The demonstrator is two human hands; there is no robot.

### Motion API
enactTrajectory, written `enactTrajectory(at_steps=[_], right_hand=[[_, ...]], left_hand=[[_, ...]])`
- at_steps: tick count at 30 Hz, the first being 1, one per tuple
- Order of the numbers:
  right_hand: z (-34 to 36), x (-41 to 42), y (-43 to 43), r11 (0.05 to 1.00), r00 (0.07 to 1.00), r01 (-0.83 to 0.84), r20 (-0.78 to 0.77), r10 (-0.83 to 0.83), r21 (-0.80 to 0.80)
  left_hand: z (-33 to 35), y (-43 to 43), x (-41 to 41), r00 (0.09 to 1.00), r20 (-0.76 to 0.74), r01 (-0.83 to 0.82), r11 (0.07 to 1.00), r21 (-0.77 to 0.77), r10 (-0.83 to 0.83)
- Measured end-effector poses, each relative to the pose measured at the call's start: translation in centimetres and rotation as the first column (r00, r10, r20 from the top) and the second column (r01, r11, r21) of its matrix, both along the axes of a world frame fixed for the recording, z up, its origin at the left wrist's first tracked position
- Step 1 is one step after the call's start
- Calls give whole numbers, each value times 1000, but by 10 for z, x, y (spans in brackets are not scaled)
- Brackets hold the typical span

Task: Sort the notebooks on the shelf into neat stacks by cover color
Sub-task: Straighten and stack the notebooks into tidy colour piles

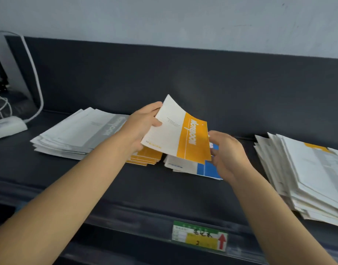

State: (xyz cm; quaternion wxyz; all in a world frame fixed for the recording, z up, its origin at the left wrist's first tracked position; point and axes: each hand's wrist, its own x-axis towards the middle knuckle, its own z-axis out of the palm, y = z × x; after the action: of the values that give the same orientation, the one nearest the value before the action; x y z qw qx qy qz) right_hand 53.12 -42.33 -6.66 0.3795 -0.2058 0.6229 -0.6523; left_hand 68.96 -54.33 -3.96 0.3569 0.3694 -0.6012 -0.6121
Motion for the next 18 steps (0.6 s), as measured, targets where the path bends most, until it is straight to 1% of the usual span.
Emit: enactTrajectory(at_steps=[2, 4, 9, 11, 14, 16, 18], right_hand=[[-3, 11, -8, 1000, 999, -8, 34, 8, 18], [-4, 18, -16, 1000, 998, -2, 56, 1, 20], [-1, 34, -36, 999, 999, 47, -10, -47, 4], [1, 38, -43, 995, 991, 97, -95, -98, -9], [7, 40, -47, 968, 945, 225, -217, -245, -114], [16, 39, -46, 932, 903, 302, -253, -346, -198], [26, 36, -43, 900, 875, 354, -250, -414, -252]], left_hand=[[-1, -14, 19, 999, -45, -14, 999, 41, 16], [-3, -28, 37, 998, -49, -27, 999, 47, 30], [-11, -69, 76, 998, -27, -48, 997, 60, 50], [-17, -82, 86, 998, 27, -52, 997, 52, 51], [-24, -91, 94, 991, 118, -65, 998, 6, 63], [-27, -92, 95, 975, 209, -53, 995, -86, 70], [-29, -93, 92, 945, 321, -6, 983, -183, 65]])
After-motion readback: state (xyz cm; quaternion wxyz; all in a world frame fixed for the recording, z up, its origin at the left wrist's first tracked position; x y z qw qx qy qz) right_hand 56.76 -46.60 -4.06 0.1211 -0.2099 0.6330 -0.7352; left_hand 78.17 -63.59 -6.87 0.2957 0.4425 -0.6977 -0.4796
